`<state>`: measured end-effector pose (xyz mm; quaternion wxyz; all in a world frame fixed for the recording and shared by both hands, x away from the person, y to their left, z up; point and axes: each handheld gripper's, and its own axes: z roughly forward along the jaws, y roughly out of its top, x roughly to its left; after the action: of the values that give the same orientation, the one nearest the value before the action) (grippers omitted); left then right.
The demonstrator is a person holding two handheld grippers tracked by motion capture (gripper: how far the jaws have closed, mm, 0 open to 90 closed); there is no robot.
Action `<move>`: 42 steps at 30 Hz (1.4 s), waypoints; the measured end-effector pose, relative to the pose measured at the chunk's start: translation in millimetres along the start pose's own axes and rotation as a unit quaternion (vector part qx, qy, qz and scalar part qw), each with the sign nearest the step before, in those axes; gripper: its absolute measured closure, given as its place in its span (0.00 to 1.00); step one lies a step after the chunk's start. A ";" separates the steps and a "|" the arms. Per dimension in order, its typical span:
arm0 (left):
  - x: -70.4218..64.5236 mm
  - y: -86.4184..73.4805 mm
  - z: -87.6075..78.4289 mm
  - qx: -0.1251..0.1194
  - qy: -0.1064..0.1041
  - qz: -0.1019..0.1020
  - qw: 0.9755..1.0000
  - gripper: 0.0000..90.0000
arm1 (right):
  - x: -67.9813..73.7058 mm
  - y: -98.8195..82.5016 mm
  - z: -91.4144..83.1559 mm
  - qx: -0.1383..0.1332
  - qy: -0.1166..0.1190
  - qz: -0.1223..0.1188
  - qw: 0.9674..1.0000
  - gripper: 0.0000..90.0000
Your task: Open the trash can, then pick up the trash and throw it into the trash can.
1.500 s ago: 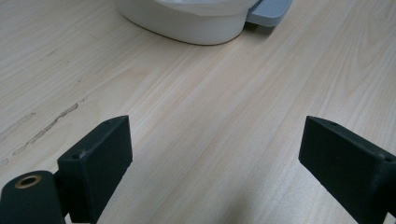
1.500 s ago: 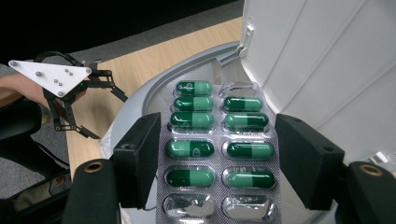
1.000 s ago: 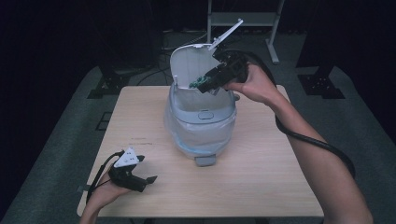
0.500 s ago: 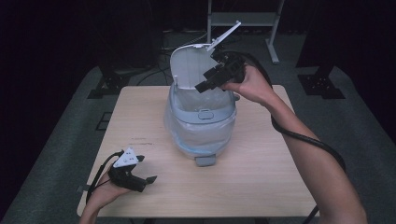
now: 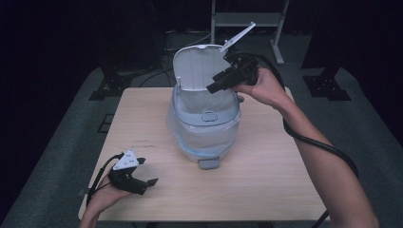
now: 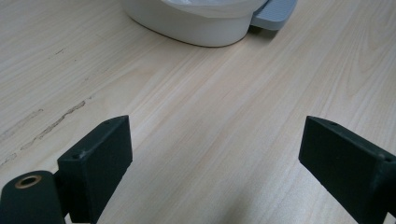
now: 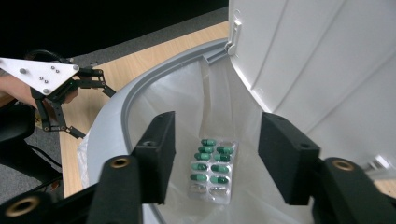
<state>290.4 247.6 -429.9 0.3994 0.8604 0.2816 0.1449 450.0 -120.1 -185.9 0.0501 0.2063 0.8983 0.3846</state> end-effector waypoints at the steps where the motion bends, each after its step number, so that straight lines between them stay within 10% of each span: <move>1: 0.1 -0.1 -0.2 0.000 0.000 0.000 1.000 0.10 | -0.6 -1.5 -1.4 -0.002 0.000 0.001 1.000 0.54; 22: 0.7 -0.2 -3.3 -0.007 0.006 -0.008 1.000 0.10 | -15.6 -43.3 -35.5 -0.012 0.006 0.030 0.999 0.97; 42: 1.0 -1.7 -2.3 -0.003 0.003 -0.008 1.000 0.10 | -33.2 -69.3 -48.4 -0.016 0.001 0.060 0.998 0.99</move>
<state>289.4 250.4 -429.6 0.4020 0.8565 0.2895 0.1451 445.1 -209.0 -203.6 0.0295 0.2590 0.8781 0.4011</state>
